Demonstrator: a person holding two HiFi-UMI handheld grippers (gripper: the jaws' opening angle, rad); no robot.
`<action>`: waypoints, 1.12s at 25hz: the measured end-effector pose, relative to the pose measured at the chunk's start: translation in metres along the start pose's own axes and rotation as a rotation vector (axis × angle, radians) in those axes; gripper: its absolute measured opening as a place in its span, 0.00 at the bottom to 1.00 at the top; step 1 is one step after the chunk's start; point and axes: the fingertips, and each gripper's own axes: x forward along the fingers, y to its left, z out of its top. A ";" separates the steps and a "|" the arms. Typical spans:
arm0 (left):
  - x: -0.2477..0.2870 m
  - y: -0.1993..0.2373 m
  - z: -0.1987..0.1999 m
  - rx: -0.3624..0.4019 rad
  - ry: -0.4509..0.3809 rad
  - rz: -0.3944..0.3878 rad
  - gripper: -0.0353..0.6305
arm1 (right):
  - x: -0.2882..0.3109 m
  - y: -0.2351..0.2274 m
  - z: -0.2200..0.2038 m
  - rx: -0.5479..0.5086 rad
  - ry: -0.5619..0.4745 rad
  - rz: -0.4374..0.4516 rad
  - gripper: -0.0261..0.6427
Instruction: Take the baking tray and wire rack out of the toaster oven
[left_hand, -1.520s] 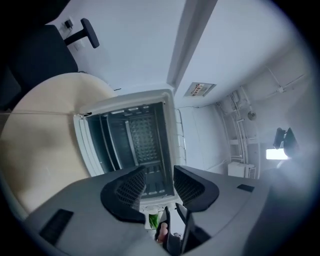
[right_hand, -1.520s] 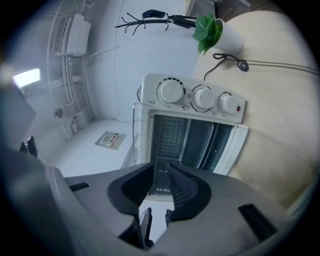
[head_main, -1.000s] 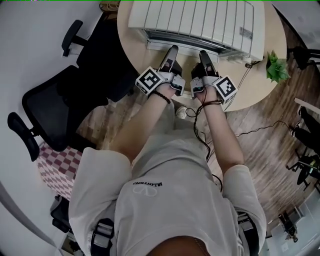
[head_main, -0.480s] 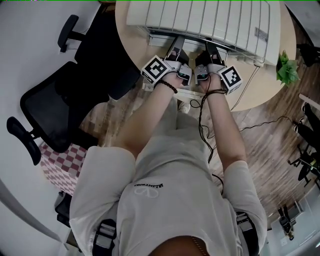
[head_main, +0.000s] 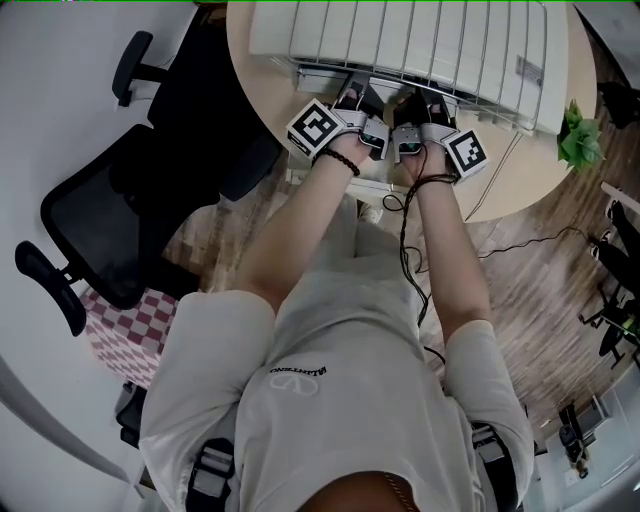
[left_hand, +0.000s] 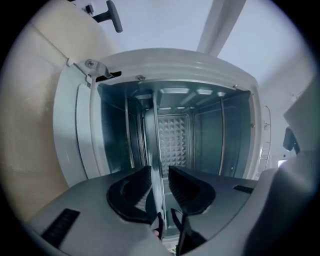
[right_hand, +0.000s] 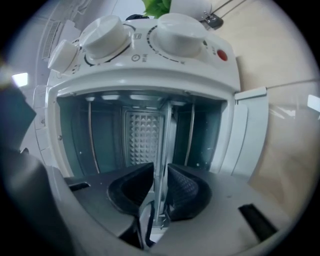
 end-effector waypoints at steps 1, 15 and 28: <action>0.001 0.001 0.000 -0.002 0.000 -0.001 0.21 | 0.001 0.000 0.001 0.004 -0.004 0.003 0.17; 0.004 -0.005 0.001 -0.075 -0.014 -0.076 0.06 | 0.006 -0.003 0.008 0.016 -0.041 0.006 0.09; -0.037 -0.015 -0.015 -0.091 -0.028 -0.085 0.06 | -0.034 -0.002 -0.008 0.032 -0.043 0.011 0.08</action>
